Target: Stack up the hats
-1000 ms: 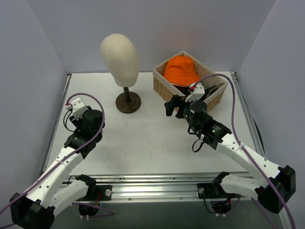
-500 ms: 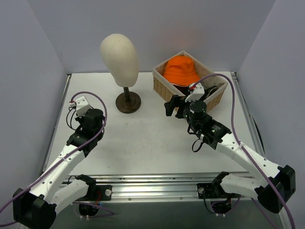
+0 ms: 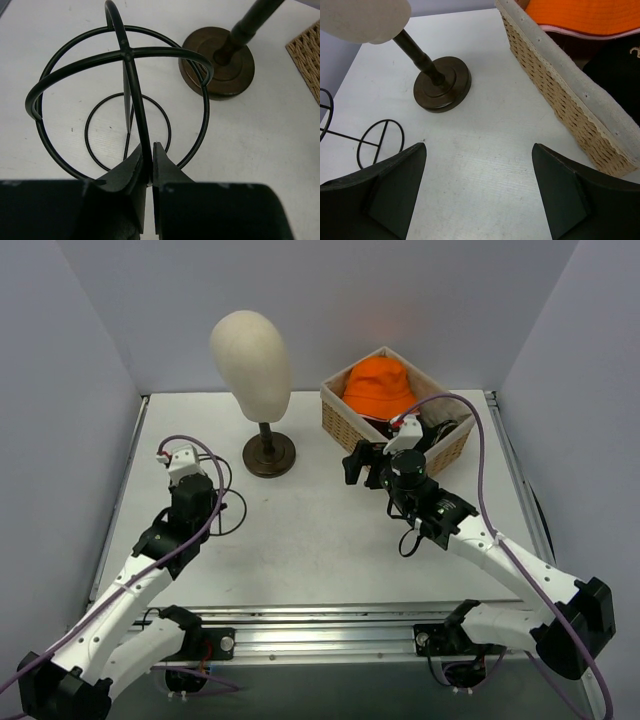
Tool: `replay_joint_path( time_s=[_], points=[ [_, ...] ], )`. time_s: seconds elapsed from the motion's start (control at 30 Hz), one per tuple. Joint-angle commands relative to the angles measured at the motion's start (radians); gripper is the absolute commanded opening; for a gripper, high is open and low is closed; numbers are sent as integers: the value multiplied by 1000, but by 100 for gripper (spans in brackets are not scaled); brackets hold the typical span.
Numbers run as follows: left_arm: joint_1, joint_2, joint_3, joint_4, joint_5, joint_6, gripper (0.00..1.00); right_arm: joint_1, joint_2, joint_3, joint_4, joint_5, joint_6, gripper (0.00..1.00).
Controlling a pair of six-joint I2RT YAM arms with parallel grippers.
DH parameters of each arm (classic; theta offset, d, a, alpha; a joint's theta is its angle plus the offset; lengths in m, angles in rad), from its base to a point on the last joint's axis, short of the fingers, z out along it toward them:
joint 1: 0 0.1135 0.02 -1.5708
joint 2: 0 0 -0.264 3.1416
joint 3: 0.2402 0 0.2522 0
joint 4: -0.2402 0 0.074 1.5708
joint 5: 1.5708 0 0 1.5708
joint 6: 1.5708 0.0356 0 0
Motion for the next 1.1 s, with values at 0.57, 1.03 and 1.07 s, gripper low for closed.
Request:
replay_joint_path(
  time_s=[0.57,1.03,1.07],
  points=[
    [-389,-73,38,-297,-37,-167,5,2,27,6,30,30,-10,83],
    [-454,-148,120,-294,-37,-72,83,2,26,22,10,74,-26,84],
    [-454,-167,131,-294,-11,-59,85,0,26,29,3,89,-33,84]
  ],
)
